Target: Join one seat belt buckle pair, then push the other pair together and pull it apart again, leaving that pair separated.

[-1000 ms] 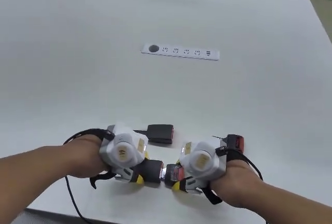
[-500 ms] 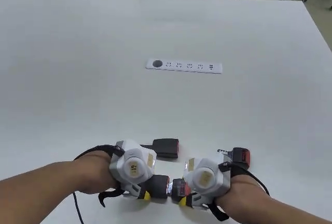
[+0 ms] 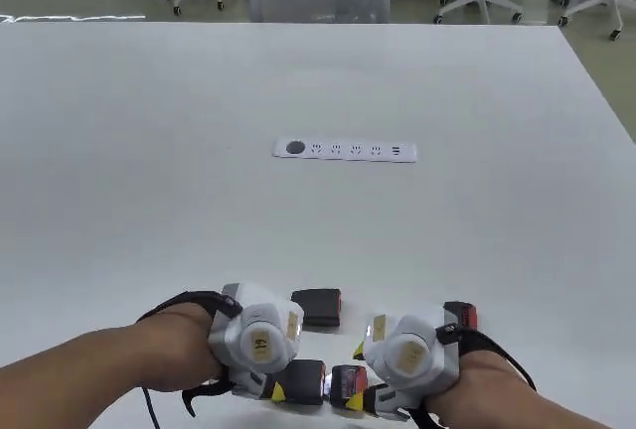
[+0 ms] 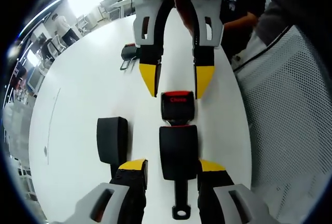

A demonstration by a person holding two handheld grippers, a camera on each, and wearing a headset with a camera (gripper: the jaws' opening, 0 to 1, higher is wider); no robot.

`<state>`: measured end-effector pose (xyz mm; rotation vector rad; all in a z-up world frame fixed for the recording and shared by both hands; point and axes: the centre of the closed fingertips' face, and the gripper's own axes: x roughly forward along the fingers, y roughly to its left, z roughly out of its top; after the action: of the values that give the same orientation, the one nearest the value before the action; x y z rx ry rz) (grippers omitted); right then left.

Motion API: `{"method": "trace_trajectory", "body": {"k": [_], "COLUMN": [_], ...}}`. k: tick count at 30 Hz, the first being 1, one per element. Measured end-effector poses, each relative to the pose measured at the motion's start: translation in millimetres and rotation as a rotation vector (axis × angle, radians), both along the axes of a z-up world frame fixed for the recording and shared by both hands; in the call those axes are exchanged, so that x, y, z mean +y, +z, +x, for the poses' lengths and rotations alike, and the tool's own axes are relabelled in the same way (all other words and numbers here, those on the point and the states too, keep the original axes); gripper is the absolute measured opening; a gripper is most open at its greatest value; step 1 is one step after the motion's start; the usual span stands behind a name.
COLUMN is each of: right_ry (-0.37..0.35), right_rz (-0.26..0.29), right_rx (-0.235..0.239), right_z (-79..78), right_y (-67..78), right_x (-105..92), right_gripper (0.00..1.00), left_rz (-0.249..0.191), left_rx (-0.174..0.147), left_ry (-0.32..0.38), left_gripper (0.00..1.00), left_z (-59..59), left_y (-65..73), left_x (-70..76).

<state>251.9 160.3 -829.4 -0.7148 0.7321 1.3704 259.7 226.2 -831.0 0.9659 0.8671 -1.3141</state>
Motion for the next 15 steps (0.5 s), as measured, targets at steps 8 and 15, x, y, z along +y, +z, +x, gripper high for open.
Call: {"method": "trace_trajectory", "body": {"k": [8, 15], "right_ry": [-0.047, -0.078], "right_rz": [0.006, -0.037], "right_rx": [-0.015, -0.044], "right_z": [24.6, 62.5], "right_y": [1.7, -4.7], "right_x": [-21.7, -62.4], "right_gripper": [0.34, 0.34], "left_rz": [-0.047, -0.043], "left_rx": [-0.064, -0.068], "left_ry": [0.018, 0.027], "left_gripper": [0.40, 0.42], "left_z": [42.4, 72.1], "left_y": [15.5, 10.8], "left_x": [-19.8, -26.6]}}
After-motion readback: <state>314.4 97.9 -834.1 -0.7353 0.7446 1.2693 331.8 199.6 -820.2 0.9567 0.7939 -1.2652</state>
